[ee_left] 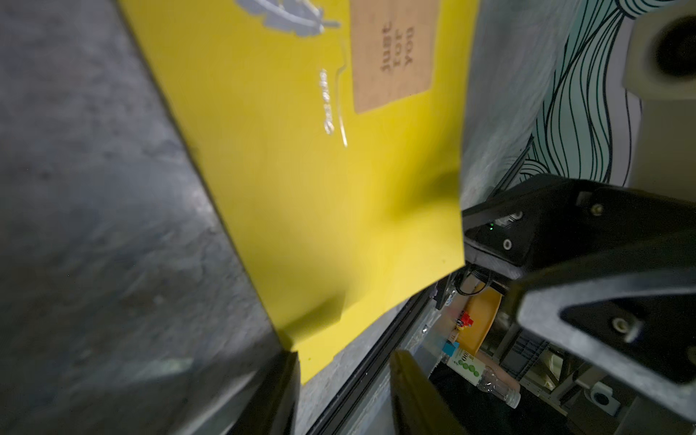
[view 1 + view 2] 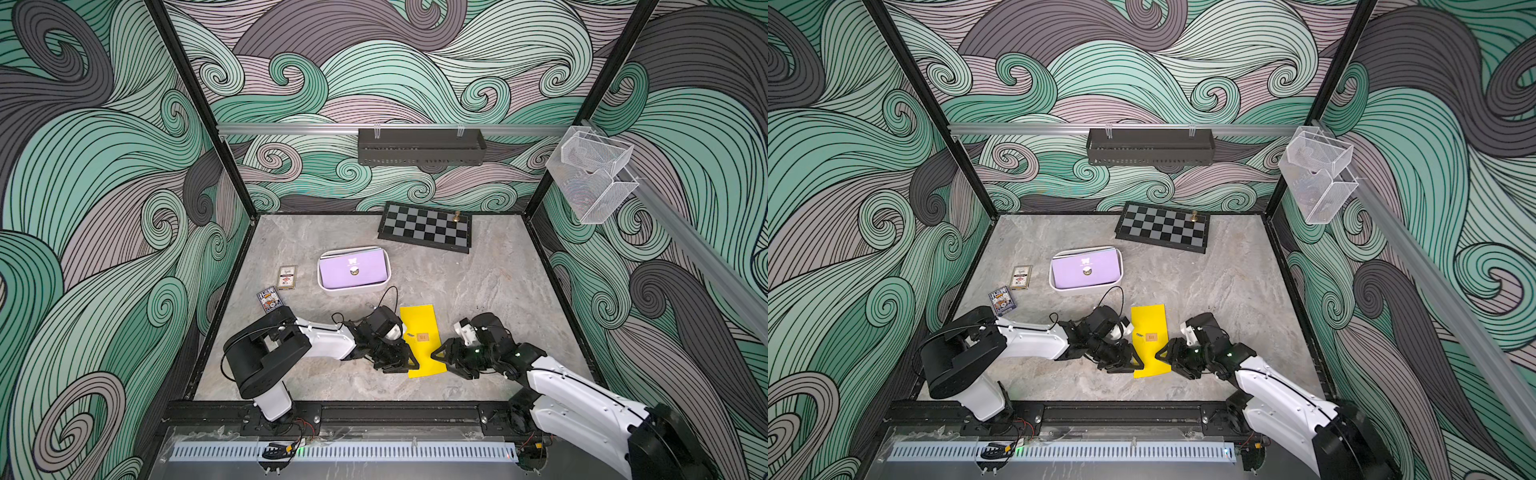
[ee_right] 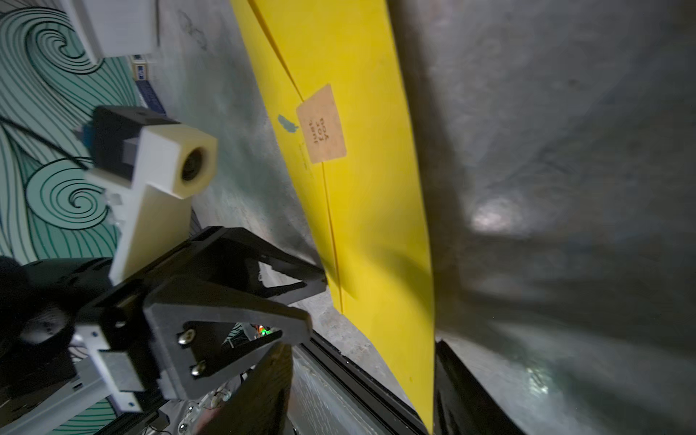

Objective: Put the sealed envelopes into the storage box
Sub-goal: Pick up the envelope from the center of the board, then place the envelope in the storage box.

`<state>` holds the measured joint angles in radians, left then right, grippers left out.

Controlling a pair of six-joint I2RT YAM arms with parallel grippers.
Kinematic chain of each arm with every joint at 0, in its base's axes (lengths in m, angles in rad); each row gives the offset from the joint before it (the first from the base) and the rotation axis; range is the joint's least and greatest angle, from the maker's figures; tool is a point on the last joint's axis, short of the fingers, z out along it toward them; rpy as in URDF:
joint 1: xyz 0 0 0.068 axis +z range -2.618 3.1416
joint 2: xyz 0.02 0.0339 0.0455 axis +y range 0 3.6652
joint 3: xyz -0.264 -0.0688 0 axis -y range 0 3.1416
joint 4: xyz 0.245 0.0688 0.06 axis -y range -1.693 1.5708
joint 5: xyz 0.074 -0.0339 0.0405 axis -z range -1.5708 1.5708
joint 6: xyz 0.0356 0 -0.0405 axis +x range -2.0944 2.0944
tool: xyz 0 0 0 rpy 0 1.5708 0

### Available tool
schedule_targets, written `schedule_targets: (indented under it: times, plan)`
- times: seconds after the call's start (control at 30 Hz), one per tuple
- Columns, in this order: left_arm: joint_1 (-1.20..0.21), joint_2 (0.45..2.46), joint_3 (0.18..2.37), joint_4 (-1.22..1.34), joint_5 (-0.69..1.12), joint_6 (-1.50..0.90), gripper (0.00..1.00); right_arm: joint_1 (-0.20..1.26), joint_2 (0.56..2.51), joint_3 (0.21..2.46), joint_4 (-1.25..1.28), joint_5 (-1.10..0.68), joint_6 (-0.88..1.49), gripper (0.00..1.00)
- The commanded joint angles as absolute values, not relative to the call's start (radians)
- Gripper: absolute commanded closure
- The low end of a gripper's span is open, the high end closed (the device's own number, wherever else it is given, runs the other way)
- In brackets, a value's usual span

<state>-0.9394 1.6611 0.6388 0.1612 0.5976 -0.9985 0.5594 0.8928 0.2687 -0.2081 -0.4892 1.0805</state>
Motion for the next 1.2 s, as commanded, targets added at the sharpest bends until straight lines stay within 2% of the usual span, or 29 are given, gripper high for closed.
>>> schedule_targets:
  times: [0.0, 0.17, 0.37, 0.47, 0.6, 0.7, 0.87, 1.0, 1.17]
  plan:
    - [-0.952, 1.718, 0.603, 0.042, 0.519, -1.001, 0.56, 0.566, 0.852, 0.265, -0.09, -0.533, 1.135, 0.4]
    - [-0.951, 1.701, 0.594, 0.044, 0.509, -1.002, 0.55, 0.565, 0.839, 0.248, -0.118, -0.515, 1.118, 0.43]
    - [-0.952, 1.672, 0.575, 0.06, 0.501, -1.0, 0.54, 0.566, 0.958, 0.231, -0.053, -0.507, 1.061, 0.61]
    - [-0.951, 1.652, 0.566, 0.068, 0.499, -1.0, 0.53, 0.565, 1.023, 0.272, -0.045, -0.516, 0.99, 0.73]
    - [-0.938, 1.537, 0.558, 0.022, 0.447, -0.969, 0.48, 0.566, 0.988, 0.327, -0.072, -0.488, 0.882, 1.0]
    - [-0.868, 1.352, 0.578, -0.109, 0.386, -0.903, 0.4, 0.564, 0.906, 0.369, -0.092, -0.466, 0.8, 1.0]
    - [-0.682, 1.13, 0.585, -0.125, 0.461, -0.878, 0.26, 0.549, 0.817, 0.443, -0.086, -0.531, 0.758, 1.0]
    - [-0.613, 1.088, 0.627, -0.066, 0.554, -0.897, 0.23, 0.551, 0.775, 0.469, -0.035, -0.595, 0.804, 1.0]
    - [-0.588, 1.126, 0.674, 0.07, 0.668, -0.966, 0.22, 0.552, 0.738, 0.447, 0.061, -0.654, 0.894, 1.0]
